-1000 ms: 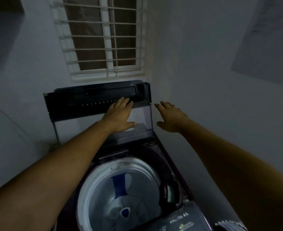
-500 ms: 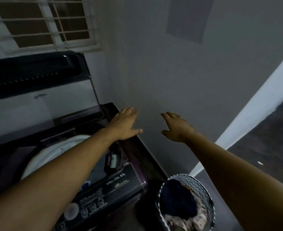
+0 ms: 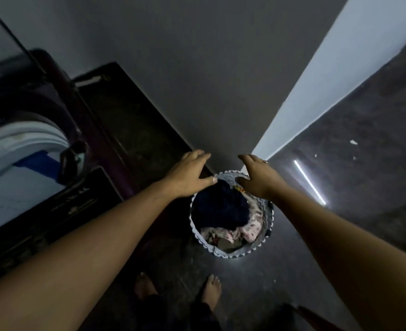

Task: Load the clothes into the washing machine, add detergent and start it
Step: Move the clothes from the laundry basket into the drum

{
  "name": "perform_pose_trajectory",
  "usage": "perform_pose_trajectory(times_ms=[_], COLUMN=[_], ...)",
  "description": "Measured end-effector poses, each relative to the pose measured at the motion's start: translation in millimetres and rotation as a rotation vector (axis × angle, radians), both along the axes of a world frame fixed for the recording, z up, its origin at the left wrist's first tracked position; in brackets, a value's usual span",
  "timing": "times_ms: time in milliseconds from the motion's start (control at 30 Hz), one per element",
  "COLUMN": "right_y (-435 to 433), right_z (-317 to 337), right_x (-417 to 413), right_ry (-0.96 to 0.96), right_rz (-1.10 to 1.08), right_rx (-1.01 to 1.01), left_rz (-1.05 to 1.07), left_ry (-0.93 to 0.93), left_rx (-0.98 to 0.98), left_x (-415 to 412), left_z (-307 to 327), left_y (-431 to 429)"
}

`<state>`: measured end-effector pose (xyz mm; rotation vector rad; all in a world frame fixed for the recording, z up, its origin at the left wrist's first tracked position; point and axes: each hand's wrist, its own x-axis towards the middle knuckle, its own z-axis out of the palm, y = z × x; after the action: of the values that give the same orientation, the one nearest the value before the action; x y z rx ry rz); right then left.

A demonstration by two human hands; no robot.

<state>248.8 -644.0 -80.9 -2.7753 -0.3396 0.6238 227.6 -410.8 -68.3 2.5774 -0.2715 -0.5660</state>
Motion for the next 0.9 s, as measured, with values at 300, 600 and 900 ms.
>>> perform_pose_trajectory(times_ms=[300, 600, 900], right_y=[-13.3, -9.3, -12.8], right_z=[-169.7, -290.6, -306.9], right_x=[-38.6, -69.7, -72.3], right_ry=[0.236, 0.314, 0.274], right_rz=[-0.107, -0.032, -0.077], right_rx=[0.043, -0.068, -0.013], left_rz=[0.088, -0.101, 0.091], left_ry=[0.234, 0.365, 0.253], left_rx=[-0.045, 0.257, 0.111], left_x=[-24.0, -39.6, -31.9], left_z=[-185.2, -297.4, -312.6], left_y=[-24.8, -51.9, -56.8])
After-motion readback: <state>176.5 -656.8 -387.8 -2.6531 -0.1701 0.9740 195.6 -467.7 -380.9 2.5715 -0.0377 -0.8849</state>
